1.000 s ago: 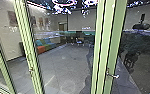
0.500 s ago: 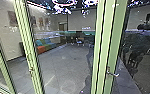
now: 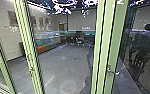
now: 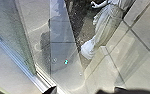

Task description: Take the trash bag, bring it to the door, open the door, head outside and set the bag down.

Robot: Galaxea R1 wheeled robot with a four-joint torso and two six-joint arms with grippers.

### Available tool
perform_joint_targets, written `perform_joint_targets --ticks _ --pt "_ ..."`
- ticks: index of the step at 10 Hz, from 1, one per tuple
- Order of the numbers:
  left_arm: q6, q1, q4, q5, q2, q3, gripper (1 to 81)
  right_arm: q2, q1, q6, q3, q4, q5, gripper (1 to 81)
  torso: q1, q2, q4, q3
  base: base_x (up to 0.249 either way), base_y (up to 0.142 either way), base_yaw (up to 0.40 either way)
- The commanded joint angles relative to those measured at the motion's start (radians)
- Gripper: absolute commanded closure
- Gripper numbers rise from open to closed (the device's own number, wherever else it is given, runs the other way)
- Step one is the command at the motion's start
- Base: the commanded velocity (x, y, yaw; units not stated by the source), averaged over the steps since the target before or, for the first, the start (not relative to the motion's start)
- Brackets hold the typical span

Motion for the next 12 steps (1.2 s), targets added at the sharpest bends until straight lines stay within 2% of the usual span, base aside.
perform_joint_targets --ticks 1,6,10,12 --pt "0.0 -0.047 -0.011 0.08 0.01 0.005 81.1 -0.005 0.226 -0.057 -0.044 -0.23 0.195 1.0 0.001 0.0 0.0 0.0 0.0 0.0 0.0" --pt "0.0 -0.047 -0.01 0.08 0.011 0.005 81.1 -0.015 0.22 -0.121 -0.079 -0.248 0.197 1.0 0.001 0.0 0.0 0.0 0.0 0.0 0.0" --pt "0.0 -0.047 -0.01 0.08 0.011 0.005 81.1 -0.04 0.199 -0.245 -0.11 -0.244 0.194 1.0 0.001 0.0 0.0 0.0 0.0 0.0 0.0" --pt "0.002 -0.047 -0.01 0.08 0.013 0.005 81.1 -0.058 0.202 -0.334 -0.119 -0.244 0.174 1.0 0.001 0.0 0.0 0.0 0.0 0.0 0.0"
